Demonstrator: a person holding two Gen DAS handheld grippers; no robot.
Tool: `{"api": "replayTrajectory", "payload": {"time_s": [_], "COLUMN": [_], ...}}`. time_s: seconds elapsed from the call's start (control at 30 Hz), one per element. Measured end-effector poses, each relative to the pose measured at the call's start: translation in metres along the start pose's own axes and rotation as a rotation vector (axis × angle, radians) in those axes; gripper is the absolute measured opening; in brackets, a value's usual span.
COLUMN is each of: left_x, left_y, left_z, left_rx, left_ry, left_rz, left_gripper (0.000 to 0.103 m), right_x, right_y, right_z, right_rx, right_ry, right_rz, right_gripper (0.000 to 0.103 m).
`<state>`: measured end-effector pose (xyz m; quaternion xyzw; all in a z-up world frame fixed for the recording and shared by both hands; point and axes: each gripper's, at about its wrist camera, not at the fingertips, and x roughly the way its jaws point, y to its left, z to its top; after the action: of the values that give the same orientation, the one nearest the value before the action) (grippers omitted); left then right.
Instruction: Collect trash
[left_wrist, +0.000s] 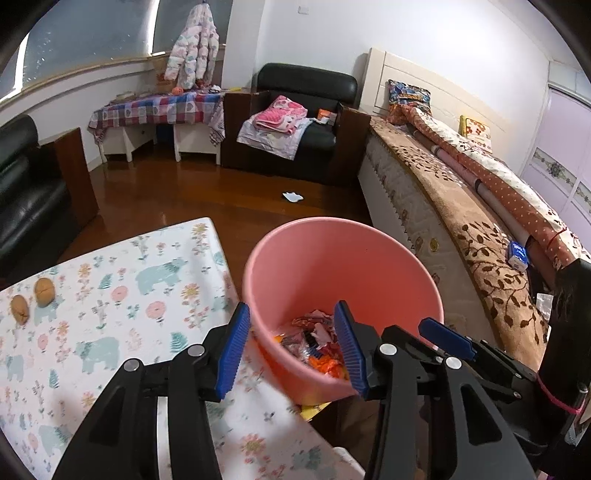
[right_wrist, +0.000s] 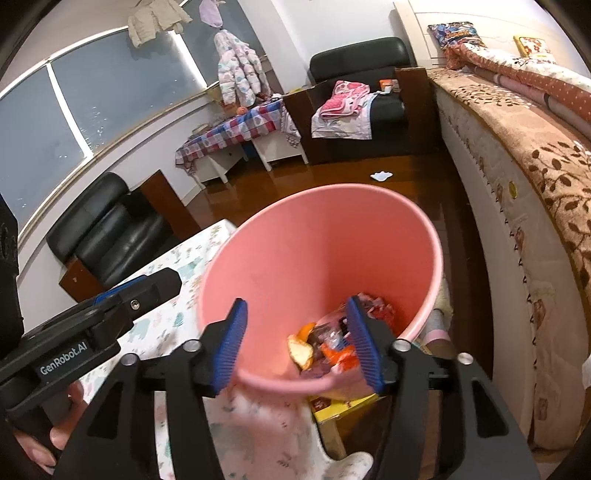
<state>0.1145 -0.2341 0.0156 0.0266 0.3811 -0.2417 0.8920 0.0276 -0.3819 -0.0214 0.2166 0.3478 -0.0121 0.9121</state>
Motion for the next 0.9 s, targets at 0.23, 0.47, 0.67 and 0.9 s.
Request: {"api": "replayTrajectory", "payload": {"time_s": [0.23, 0.47, 0.67, 0.9], "left_x": [-0.032, -0.061, -0.073, -0.086], "left_y": [0.017, 0.038, 0.052, 0.069], "left_z": [-0.014, -0.033, -0.046, -0.053], "left_rx": [-0.030, -0.074, -0.105, -0.144], "left_ry": [-0.034, -0.063, -0.067, -0.087], "left_rz": [0.039, 0.076, 0.103, 0.128], "left_gripper": [0.047, 0.047, 0.047, 0.047], "right_x": [-0.009, -0.014, -0.020, -0.029], "right_y": [0.027, 0.048, 0.067, 0.089], "right_z": [-0.011, -0.023, -0.032, -0.041], "right_rx": [-0.039, -0.074, -0.134, -0.203], "right_ry": [0.005, 0.012, -0.002, -0.043], "right_rz": [0.038, 0.060, 0.048, 0.021], "right_gripper": [0.058, 0.058, 0.058, 0.059]}}
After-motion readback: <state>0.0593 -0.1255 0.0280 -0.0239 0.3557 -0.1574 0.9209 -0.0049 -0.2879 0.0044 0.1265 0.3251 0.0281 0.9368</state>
